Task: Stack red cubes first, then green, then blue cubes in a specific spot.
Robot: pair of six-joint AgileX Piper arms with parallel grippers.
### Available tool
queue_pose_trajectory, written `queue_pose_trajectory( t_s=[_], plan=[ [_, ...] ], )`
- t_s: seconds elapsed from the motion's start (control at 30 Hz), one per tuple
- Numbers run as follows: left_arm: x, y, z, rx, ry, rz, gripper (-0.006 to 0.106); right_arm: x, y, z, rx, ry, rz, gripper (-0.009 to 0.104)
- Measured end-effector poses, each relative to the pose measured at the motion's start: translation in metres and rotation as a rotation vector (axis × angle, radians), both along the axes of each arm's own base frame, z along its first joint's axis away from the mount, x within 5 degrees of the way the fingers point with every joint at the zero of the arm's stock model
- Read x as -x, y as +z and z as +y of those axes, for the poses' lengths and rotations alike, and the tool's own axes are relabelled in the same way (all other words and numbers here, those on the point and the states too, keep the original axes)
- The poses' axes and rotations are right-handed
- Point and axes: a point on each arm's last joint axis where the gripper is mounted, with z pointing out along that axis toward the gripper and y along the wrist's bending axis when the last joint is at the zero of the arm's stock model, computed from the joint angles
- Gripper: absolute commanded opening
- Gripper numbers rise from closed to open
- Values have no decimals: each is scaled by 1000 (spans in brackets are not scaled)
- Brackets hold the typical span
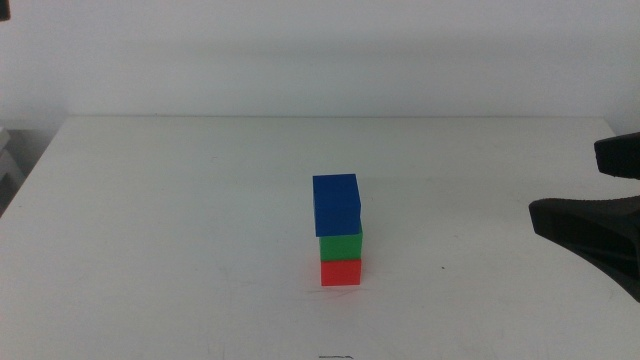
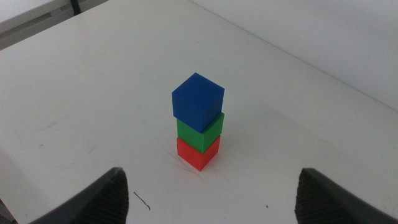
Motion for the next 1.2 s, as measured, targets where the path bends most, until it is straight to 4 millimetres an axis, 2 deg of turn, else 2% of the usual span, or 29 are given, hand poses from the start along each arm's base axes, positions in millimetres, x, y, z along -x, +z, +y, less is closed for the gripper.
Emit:
queue_pose_trajectory(
  t_s=[0.17,0.23,0.4,0.57,0.73,0.93,1.03,1.2],
  plan=[
    [5,-11,0,-1,-1,12,94,0,0,-1,14,-5,-12,79],
    [17,-17,1,-1,-2,-3,94,-2,-1,-3,29,-20,-33,79],
    [69,-45,4,0,-7,-111,94,-8,-11,-10,-23,-80,-119,79],
    [110,-80,7,2,-10,-187,94,1,-40,-30,-58,-182,-183,79],
    [143,-119,9,4,-11,-228,94,28,-77,-65,-66,-390,-241,79],
    [164,-167,10,5,-10,-247,94,52,-126,-84,-49,-580,-262,79],
    [168,-189,10,5,-10,-252,94,58,-141,-87,-47,-621,-274,79],
    [174,-192,11,8,-12,-330,94,62,-152,-88,-50,-628,-284,79]
  ],
)
